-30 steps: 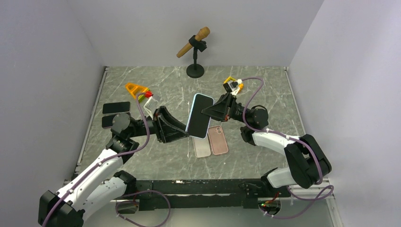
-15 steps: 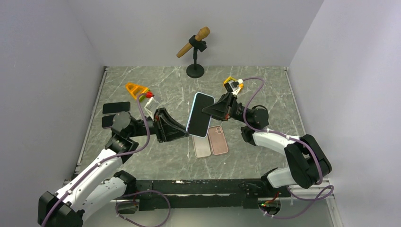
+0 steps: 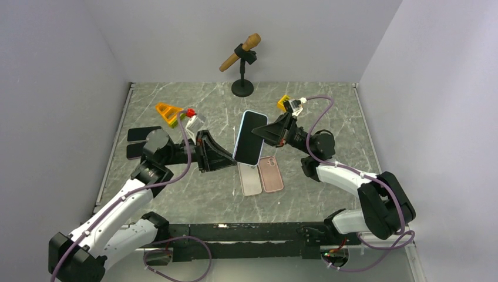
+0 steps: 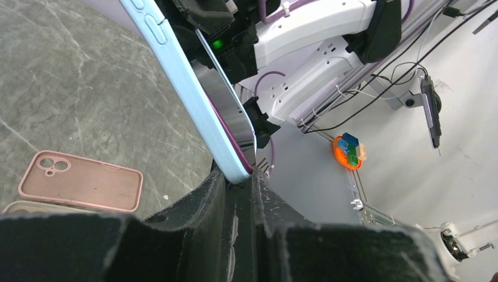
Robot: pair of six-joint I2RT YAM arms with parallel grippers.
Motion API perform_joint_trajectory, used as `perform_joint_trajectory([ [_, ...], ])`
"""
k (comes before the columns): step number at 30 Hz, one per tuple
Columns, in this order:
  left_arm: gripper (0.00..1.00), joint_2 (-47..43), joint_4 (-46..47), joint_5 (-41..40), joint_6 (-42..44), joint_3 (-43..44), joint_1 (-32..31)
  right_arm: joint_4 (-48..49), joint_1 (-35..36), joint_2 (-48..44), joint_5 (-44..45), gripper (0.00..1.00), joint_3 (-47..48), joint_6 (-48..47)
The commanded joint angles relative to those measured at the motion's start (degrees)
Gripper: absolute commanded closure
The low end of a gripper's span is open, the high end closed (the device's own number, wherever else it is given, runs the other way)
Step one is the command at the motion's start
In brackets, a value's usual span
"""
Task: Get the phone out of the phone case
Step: Remove the phone case from the phone.
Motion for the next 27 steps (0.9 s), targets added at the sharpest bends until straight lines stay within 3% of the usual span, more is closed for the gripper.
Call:
perform_joint_trajectory([
  [1, 1.00, 6.2, -10.0, -15.3, 6.6, -2.9, 2.1, 20.4, 3.8, -5.1, 2.2, 1.00, 5.5, 11.7],
  [10, 1.00, 4.2, -12.9, -21.5, 12.9, -3.4, 2.3, 20.3, 4.1, -6.0, 3.0, 1.00, 6.8, 13.5],
  [17, 0.98, 5.3, -16.2, -24.0, 8.8, 0.5, 2.4, 20.3, 4.2, -4.7, 3.6, 1.00, 6.5, 12.8],
  [21, 0.65, 3.9, -17.0, -18.4, 6.1, 2.1, 2.4, 15.8, 4.0, -4.2, 1.5, 1.00, 6.4, 7.5],
  [27, 0.26, -6.0, -24.2, -13.4, 7.9, 3.8, 2.4, -6.6, 2.3, -9.8, -0.5, 1.00, 5.1, -9.2],
])
